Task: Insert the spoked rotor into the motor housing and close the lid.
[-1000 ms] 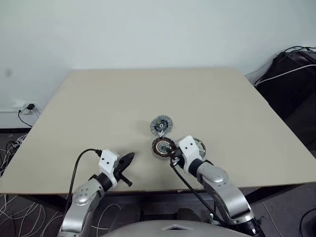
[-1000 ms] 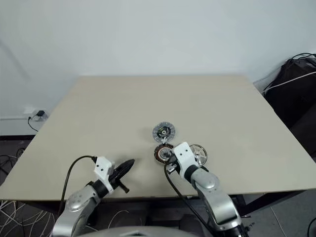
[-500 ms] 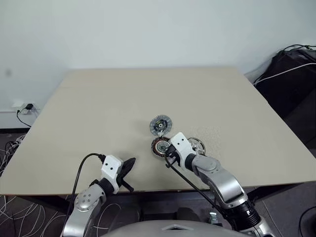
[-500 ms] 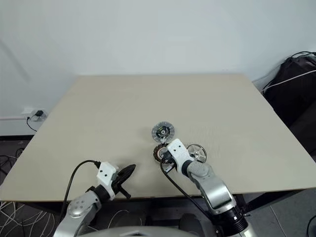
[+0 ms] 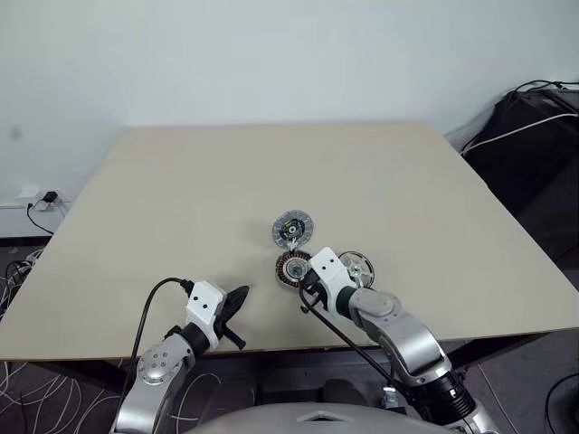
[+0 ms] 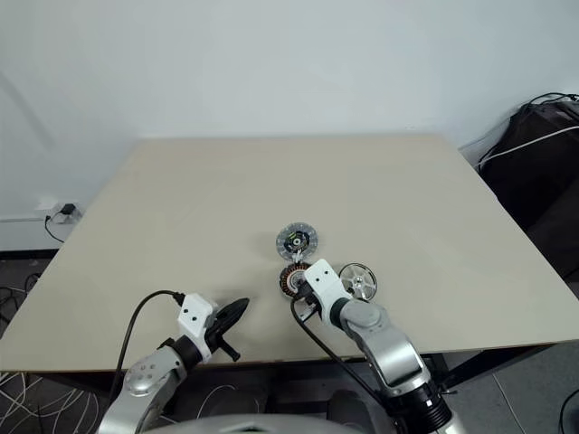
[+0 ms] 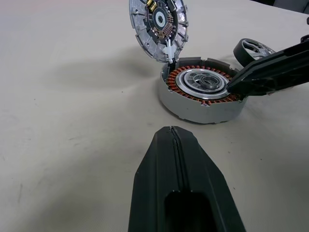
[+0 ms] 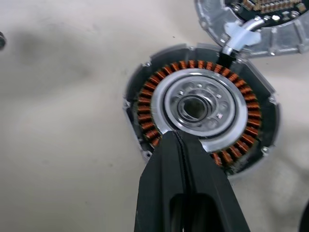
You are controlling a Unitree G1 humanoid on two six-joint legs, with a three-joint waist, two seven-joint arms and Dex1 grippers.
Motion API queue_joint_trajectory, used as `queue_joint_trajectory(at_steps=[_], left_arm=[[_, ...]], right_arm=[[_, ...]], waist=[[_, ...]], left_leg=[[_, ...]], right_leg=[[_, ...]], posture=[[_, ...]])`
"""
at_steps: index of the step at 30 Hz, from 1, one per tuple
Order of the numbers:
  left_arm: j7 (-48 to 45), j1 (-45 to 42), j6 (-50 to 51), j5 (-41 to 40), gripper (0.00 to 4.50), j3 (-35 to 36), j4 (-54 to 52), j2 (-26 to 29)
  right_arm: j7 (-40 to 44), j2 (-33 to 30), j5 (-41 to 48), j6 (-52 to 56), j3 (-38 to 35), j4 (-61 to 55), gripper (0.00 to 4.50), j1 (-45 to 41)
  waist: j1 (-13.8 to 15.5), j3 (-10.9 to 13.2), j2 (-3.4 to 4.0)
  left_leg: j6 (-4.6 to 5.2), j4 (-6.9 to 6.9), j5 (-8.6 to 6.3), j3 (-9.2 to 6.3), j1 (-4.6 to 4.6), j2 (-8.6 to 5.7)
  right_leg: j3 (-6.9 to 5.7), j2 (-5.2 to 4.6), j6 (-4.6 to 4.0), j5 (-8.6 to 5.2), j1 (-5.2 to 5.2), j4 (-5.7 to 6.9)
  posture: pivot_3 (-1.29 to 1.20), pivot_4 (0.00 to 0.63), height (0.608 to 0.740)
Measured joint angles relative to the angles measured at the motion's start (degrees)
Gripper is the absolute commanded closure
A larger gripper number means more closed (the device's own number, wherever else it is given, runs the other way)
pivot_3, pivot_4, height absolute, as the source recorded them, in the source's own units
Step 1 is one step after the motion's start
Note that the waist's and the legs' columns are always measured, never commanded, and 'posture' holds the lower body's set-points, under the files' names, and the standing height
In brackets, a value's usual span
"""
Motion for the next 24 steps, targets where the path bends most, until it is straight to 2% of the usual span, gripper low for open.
queue_joint_trajectory(at_steps=[24], left_arm=[[0.02,0.09,-0.33,-0.18,4.50,-1.04,0.00,-0.05]], right_arm=[[0.21,0.61,-0.49,-1.70,0.04,4.65,4.48,-3.48]], waist=[[-0.03,0.02,0.01]], left_leg=[[0.00,-0.01,0.00,0.00,0.00,0.00]], right_leg=[[0.00,0.02,0.00,0.00,-0.01,0.01]], posture=[[0.00,0.000,0.740]])
